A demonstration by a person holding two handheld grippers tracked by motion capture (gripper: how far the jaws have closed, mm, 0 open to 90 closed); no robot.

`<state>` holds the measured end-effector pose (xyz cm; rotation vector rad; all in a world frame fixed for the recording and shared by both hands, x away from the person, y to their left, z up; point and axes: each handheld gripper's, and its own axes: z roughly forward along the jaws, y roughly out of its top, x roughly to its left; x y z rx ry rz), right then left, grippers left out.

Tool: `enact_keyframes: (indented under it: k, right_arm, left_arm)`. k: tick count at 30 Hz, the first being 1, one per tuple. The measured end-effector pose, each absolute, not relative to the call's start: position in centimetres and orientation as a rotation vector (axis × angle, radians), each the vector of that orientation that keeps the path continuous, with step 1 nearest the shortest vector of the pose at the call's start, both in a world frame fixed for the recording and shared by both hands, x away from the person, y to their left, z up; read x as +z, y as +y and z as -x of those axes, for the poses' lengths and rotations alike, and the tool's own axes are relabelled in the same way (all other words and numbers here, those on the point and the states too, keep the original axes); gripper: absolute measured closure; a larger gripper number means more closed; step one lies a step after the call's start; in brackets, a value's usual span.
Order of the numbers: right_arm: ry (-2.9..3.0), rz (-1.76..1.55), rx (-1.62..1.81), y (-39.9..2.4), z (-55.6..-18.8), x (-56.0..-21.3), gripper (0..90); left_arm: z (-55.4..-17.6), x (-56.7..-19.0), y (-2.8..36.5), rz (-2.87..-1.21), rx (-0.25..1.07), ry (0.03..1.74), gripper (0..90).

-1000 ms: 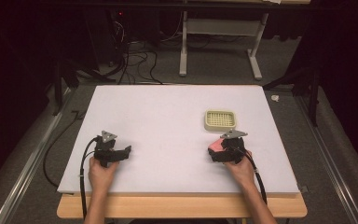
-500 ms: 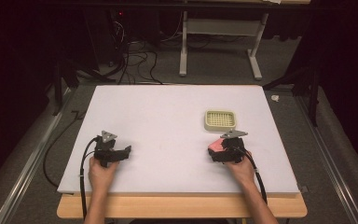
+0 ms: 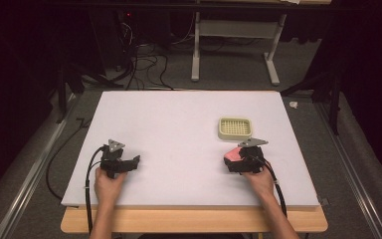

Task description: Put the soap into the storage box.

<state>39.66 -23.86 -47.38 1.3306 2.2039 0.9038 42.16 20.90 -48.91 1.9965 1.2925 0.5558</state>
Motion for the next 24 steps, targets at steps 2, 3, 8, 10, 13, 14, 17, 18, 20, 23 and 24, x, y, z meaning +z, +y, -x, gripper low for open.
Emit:
enact_keyframes:
  k: [2, 3, 8, 10, 13, 14, 17, 18, 20, 23, 24]
  right_arm:
    - [2.205, -1.328, 0.914, -24.0, -39.5, -47.1, 13.5]
    - [2.205, -1.328, 0.920, -24.0, -39.4, -46.9, 13.5]
    - [2.203, -1.319, 0.949, -24.2, -39.1, -46.4, 13.5]
    - [2.202, -1.324, 0.968, -24.3, -38.9, -46.1, 13.5]
    - [2.204, -1.327, 0.996, -24.5, -38.8, -45.8, 13.5]
    - [2.204, -1.327, 0.996, -24.5, -38.8, -45.8, 13.5]
    - [2.201, -1.327, 1.001, -24.6, -38.7, -45.4, 13.5]
    - [2.198, -1.328, 1.004, -24.6, -38.7, -45.3, 13.5]
    - [2.194, -1.322, 1.015, -24.7, -38.6, -45.0, 13.5]
    - [2.187, -1.315, 1.030, -24.8, -38.6, -44.5, 13.5]
    - [2.186, -1.316, 1.034, -24.9, -38.6, -44.3, 13.5]
  left_arm:
    - [-42.2, -48.9, 20.9, -1.996, 0.556, 1.292, 20.7]
    - [-42.2, -48.9, 20.9, -1.997, 0.556, 1.292, 20.7]
    - [-42.2, -48.9, 20.9, -1.996, 0.556, 1.293, 20.7]
    - [-42.2, -48.9, 20.9, -1.996, 0.556, 1.293, 20.7]
    - [-42.2, -48.9, 20.9, -1.997, 0.556, 1.292, 20.7]
    - [-42.2, -48.9, 20.9, -1.997, 0.556, 1.292, 20.7]
    - [-42.2, -48.9, 20.9, -1.996, 0.556, 1.293, 20.7]
    - [-42.2, -48.9, 20.9, -1.996, 0.556, 1.293, 20.7]
    - [-42.2, -48.9, 20.9, -1.996, 0.556, 1.292, 20.7]
    - [-42.2, -48.9, 20.9, -1.996, 0.556, 1.292, 20.7]
    - [-42.2, -48.9, 20.9, -1.996, 0.556, 1.292, 20.7]
